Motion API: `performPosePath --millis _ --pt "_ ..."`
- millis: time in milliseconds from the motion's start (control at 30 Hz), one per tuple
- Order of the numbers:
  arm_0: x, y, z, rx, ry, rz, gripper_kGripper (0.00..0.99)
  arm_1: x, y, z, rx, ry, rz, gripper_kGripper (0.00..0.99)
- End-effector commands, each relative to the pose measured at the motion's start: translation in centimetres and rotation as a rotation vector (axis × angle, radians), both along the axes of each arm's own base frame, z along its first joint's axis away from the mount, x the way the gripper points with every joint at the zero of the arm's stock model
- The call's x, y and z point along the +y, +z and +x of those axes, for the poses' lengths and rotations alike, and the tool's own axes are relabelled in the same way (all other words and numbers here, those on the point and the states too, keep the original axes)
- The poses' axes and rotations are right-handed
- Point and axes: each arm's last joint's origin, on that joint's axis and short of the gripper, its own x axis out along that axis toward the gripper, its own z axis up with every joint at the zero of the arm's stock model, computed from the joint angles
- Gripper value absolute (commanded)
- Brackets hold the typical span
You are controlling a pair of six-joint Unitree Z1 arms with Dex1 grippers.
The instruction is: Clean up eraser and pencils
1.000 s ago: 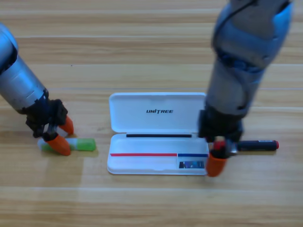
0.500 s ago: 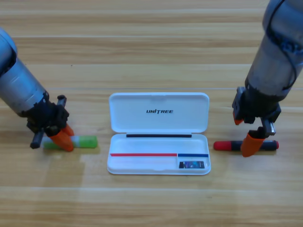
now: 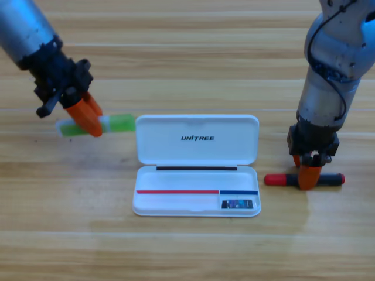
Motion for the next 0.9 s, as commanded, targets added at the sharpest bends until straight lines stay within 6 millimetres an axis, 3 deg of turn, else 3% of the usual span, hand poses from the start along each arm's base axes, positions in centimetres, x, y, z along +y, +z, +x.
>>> performPosePath --millis 33,100,267,467,633,900 --pt "-0.7 -1.3 0.2 0.074 0.016 -0.011 0.0 -0.9 -3.6 1.4 0.053 -0.023 -0.05 0.225" --pt "-1.2 -1.2 -0.1 0.074 0.01 -0.012 0.0 -0.9 -3.5 1.4 0.052 -0.023 -0.047 0.0" --pt "-1.8 -0.8 -0.6 0.074 0.004 -0.011 0.0 -1.1 -2.8 1.1 0.044 -0.023 -0.039 0.0" --pt "-1.7 -0.5 -1.1 0.071 0.004 -0.011 0.0 -1.8 -0.4 0.0 0.023 -0.024 -0.014 0.0" --pt "-1.1 0.7 -1.8 0.045 0.008 -0.007 0.0 -1.9 3.1 -2.6 0.002 0.007 0.015 0.0" --pt "1.6 2.0 -2.0 0.028 0.031 -0.005 0.0 -1.9 8.1 -6.7 -0.048 0.054 0.059 0.0"
